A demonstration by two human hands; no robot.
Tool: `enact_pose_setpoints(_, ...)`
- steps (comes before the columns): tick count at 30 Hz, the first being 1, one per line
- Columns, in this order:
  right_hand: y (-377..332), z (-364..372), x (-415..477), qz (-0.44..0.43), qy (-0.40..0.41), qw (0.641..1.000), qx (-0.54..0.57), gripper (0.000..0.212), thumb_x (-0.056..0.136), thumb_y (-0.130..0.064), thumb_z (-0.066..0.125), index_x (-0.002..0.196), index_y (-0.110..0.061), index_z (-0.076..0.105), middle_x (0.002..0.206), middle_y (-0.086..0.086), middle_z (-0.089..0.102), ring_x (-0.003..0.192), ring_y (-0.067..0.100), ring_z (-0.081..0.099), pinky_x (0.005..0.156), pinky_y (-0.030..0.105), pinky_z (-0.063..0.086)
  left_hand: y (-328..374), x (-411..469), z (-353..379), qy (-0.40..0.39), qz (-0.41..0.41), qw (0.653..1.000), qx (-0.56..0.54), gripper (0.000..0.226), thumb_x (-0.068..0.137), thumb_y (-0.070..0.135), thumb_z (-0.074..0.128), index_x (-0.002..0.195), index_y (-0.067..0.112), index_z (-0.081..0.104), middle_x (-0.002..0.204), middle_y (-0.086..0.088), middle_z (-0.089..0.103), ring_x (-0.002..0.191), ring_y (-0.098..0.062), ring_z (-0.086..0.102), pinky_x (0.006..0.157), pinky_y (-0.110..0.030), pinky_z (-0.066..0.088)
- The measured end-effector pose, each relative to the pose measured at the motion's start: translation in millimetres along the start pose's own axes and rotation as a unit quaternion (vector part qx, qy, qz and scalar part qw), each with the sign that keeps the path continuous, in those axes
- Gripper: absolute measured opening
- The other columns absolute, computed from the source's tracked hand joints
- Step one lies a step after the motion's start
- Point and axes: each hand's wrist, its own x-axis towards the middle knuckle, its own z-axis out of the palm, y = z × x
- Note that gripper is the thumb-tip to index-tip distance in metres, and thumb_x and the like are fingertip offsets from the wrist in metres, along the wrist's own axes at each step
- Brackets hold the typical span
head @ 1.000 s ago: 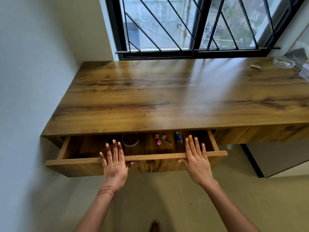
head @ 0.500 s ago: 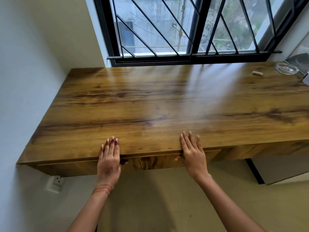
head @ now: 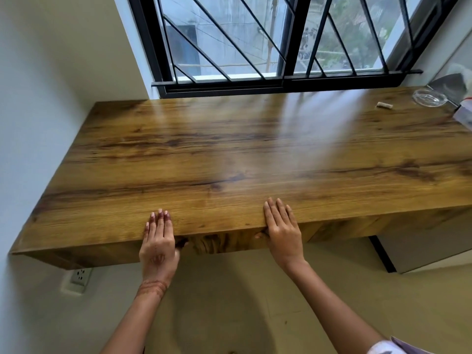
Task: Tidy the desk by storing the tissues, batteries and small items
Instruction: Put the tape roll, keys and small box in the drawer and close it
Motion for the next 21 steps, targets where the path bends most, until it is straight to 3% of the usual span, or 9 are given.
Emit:
enact_pose_setpoints(2, 1.5, -4.9, 0.0, 0.001, -0.017, 1.000, 0.016, 0.087, 0.064, -0.046, 0.075, 0.132, -0.002, 0.044, 0.138, 0.014, 0.047, 0.131, 0.031, 0.040, 0.115, 0.041, 0.016, 10.8, -0.8, -6.0, -0.012, 0.013, 1.000, -0.022, 0.110, 0.041, 0.029, 0.092, 0.129, -0.013, 0.041, 0.132, -0.029, 0.048, 0.124, -0.041, 0.046, 0.117, -0.033, 0.009)
enact_pose_setpoints(5, 9.5, -13.8, -5.0, -0.010, -0.027, 0.998, 0.051, 0.085, 0.072, -0.055, 0.062, 0.135, -0.004, 0.039, 0.143, 0.013, 0.039, 0.135, 0.028, 0.033, 0.115, 0.043, 0.019, 38.1, 1.4, -16.3, -0.017, 0.041, 0.998, -0.040, 0.118, 0.041, 0.041, 0.090, 0.132, -0.010, 0.032, 0.136, -0.027, 0.045, 0.128, -0.039, 0.039, 0.115, -0.044, 0.021)
enact_pose_setpoints(8, 28.0, -28.3, -10.0, -0.006, -0.025, 0.996, 0.080, 0.079, 0.083, -0.063, 0.037, 0.137, -0.006, 0.035, 0.146, 0.011, 0.035, 0.138, 0.025, 0.026, 0.115, 0.038, 0.008, 76.0, 5.5, -30.6, -0.007, 0.063, 0.996, -0.068, 0.117, 0.050, 0.053, 0.080, 0.134, -0.007, 0.026, 0.141, -0.026, 0.037, 0.132, -0.037, 0.030, 0.117, -0.033, -0.003)
enact_pose_setpoints(10, 45.9, -39.2, -12.5, 0.001, -0.014, 0.995, 0.098, 0.076, 0.087, -0.064, 0.029, 0.137, -0.007, 0.037, 0.146, 0.011, 0.035, 0.138, 0.024, 0.025, 0.115, 0.036, 0.007, 107.8, 8.3, -40.7, -0.010, 0.072, 0.994, -0.084, 0.115, 0.052, 0.058, 0.075, 0.135, -0.007, 0.027, 0.141, -0.026, 0.035, 0.132, -0.037, 0.028, 0.114, -0.030, -0.007)
enact_pose_setpoints(13, 83.1, -55.1, -12.5, 0.011, 0.023, 0.993, 0.117, 0.070, 0.090, -0.061, 0.028, 0.136, -0.010, 0.039, 0.146, 0.009, 0.036, 0.139, 0.022, 0.022, 0.116, 0.036, 0.010, 160.5, 15.4, -53.3, -0.003, 0.088, 0.990, -0.107, 0.114, 0.055, 0.061, 0.069, 0.136, -0.007, 0.028, 0.141, -0.027, 0.038, 0.132, -0.037, 0.026, 0.113, -0.028, -0.007)
enact_pose_setpoints(17, 154.5, -82.4, -9.4, 0.020, 0.050, 0.989, 0.138, 0.063, 0.090, -0.056, 0.033, 0.133, -0.011, 0.045, 0.145, 0.011, 0.039, 0.138, 0.025, 0.026, 0.113, 0.044, 0.020, 238.6, 27.6, -62.3, 0.003, 0.097, 0.986, -0.136, 0.111, 0.057, 0.052, 0.077, 0.137, -0.008, 0.028, 0.144, -0.023, 0.030, 0.133, -0.037, 0.023, 0.113, -0.030, -0.004)
enact_pose_setpoints(19, 189.4, -94.8, -6.9, 0.029, 0.050, 0.987, 0.150, 0.064, 0.089, -0.056, 0.033, 0.132, -0.011, 0.046, 0.145, 0.011, 0.039, 0.138, 0.026, 0.027, 0.113, 0.043, 0.017, 275.5, 34.7, -65.2, 0.004, 0.096, 0.986, -0.139, 0.102, 0.068, 0.059, 0.063, 0.138, -0.006, 0.027, 0.145, -0.020, 0.024, 0.134, -0.036, 0.023, 0.114, -0.031, -0.003)
enact_pose_setpoints(21, 226.5, -105.4, -6.2, 0.038, 0.046, 0.986, 0.156, 0.066, 0.088, -0.059, 0.029, 0.132, -0.012, 0.046, 0.145, 0.010, 0.040, 0.138, 0.026, 0.027, 0.113, 0.041, 0.016, 313.7, 41.5, -68.1, 0.016, 0.100, 0.985, -0.138, 0.097, 0.079, 0.071, 0.034, 0.137, -0.006, 0.030, 0.143, -0.018, 0.026, 0.133, -0.035, 0.027, 0.113, -0.031, -0.003)
